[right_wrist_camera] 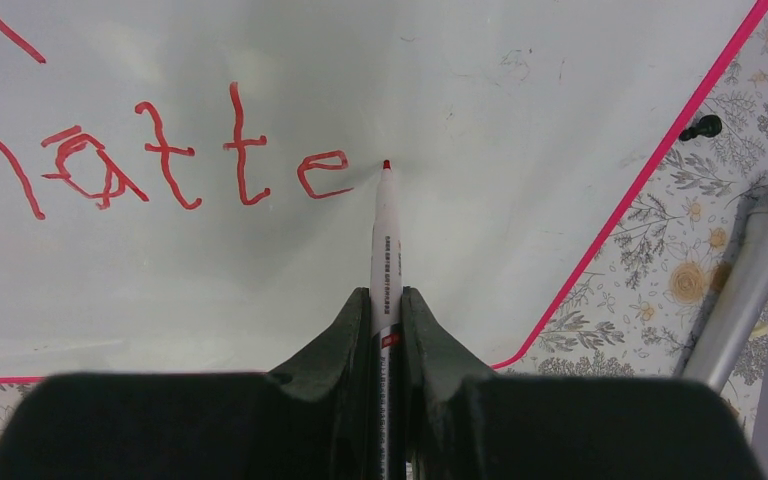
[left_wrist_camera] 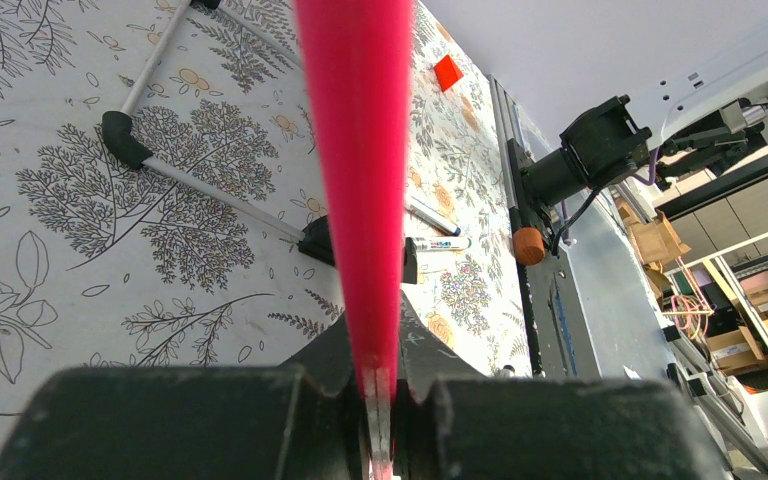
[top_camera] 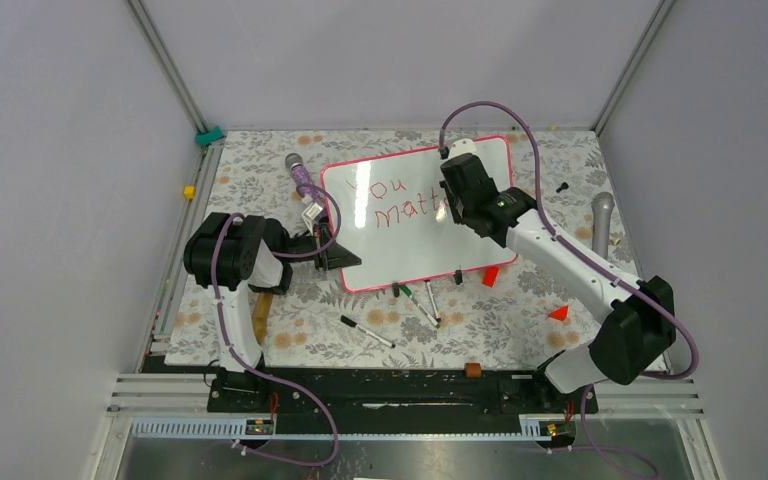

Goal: Write a sentence on the whiteboard

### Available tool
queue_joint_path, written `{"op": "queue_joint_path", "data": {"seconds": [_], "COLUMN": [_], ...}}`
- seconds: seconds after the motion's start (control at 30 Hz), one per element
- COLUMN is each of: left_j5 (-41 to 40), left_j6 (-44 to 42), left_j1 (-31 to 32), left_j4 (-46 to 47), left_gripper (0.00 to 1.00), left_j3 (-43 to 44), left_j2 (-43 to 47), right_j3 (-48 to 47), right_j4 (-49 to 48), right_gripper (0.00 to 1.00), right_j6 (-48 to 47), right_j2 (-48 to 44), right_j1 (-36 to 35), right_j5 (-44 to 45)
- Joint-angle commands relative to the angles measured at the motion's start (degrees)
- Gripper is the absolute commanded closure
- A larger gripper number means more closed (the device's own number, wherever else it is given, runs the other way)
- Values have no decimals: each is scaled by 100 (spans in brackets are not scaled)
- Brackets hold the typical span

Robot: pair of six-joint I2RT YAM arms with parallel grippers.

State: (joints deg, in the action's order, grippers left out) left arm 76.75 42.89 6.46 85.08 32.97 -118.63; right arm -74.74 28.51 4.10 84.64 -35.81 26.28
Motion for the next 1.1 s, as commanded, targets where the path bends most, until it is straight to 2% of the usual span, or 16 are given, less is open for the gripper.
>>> {"op": "queue_joint_path", "data": {"seconds": [0.0, 0.43, 1.07], "left_j5": [187, 201, 217], "left_j6": [-361, -352, -352], "left_j1": [128, 126, 127], "left_j4": [-89, -89, -92], "left_gripper": [100, 100, 100], "left_j3": [18, 20, 15], "left_j2": [-243, -239, -231], "right_j3": [-251, -338, -519], "right_j4": [200, 557, 501], "right_gripper": [100, 100, 100], "right_j6": [-38, -73, -56], "right_j2": [87, 217, 301], "right_j1": [57, 64, 97], "right_j5": [-9, -199, -61]}}
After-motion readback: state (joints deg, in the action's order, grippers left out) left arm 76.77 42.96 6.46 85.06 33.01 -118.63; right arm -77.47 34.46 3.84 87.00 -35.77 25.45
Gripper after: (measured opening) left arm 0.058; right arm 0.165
